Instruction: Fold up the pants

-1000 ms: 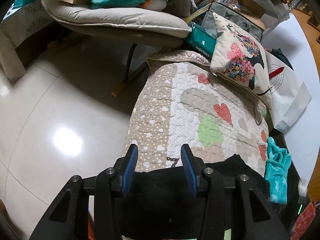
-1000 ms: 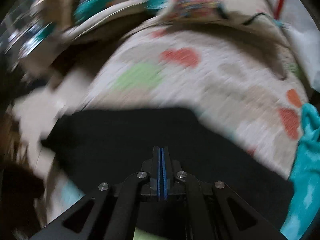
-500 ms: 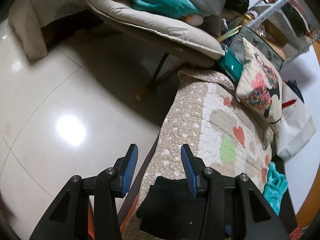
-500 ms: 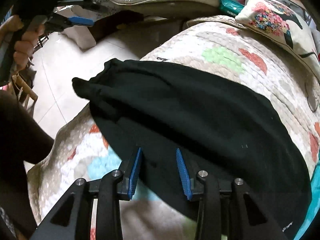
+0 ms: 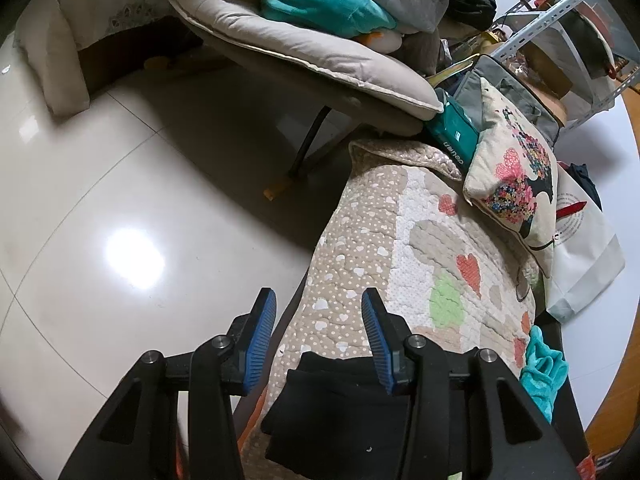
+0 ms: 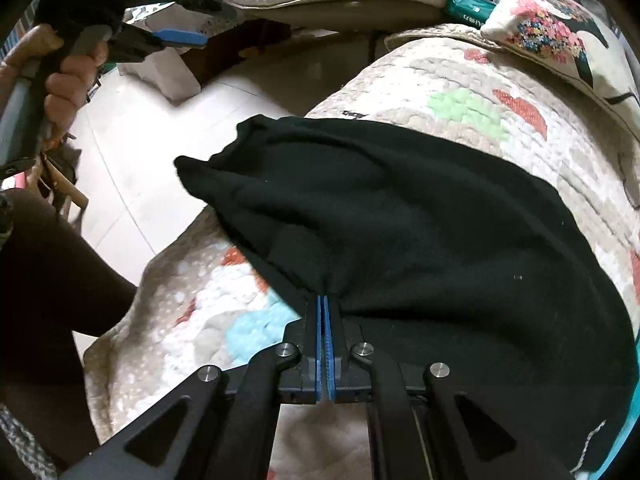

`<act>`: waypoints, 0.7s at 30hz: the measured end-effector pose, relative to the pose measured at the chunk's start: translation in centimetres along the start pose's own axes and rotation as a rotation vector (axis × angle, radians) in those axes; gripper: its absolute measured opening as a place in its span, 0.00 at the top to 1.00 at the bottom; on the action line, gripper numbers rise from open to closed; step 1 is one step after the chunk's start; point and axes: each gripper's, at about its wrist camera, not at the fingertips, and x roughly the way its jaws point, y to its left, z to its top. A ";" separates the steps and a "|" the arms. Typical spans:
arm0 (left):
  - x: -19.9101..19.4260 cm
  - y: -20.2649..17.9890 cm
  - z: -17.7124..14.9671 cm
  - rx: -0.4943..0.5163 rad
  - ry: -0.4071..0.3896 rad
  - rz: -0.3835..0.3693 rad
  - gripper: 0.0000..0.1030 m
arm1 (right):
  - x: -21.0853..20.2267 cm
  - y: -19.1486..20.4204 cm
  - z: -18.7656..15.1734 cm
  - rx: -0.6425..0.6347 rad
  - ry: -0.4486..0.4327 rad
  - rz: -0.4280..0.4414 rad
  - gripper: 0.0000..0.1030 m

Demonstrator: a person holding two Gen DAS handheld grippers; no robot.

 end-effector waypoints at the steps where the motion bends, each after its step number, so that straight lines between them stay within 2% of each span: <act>1: 0.1 -0.1 -0.1 0.000 0.002 0.001 0.58 | 0.0 0.1 -0.2 -0.001 0.005 0.004 0.98; 4: 0.4 -0.3 -0.4 0.003 0.013 0.000 0.58 | 0.3 0.3 -0.8 0.012 0.034 0.031 0.97; 6: 0.6 -0.5 -0.6 0.006 0.016 -0.001 0.58 | 0.8 0.4 -1.5 0.038 0.092 0.128 0.95; 7: 0.6 -0.6 -0.7 0.011 0.018 0.000 0.58 | 0.8 0.5 -1.6 0.043 0.104 0.148 0.95; 9: 1.0 -1.2 -1.3 0.031 0.030 0.001 0.58 | -0.1 1.0 -1.9 0.013 0.101 0.150 0.95; 11: 1.6 -2.4 -2.5 0.070 0.063 -0.018 0.58 | -1.5 0.4 -1.5 0.023 0.051 0.138 0.95; 13: 2.5 -3.8 -4.0 0.126 0.108 -0.039 0.58 | -2.7 -1.1 -0.7 0.075 -0.009 0.099 0.95; 16: 3.7 -5.7 -7.1 0.226 0.168 -0.042 0.58 | -3.3 -4.3 1.8 0.157 -0.092 -0.007 0.95; 19: 4.9 -6.4 -10.4 0.320 0.219 0.009 0.58 | -1.8 -6.1 4.4 0.201 -0.102 0.013 0.95; 21: 5.9 -6.0 -12.6 0.373 0.267 0.076 0.58 | 0.3 -6.6 6.4 0.204 -0.065 0.061 0.95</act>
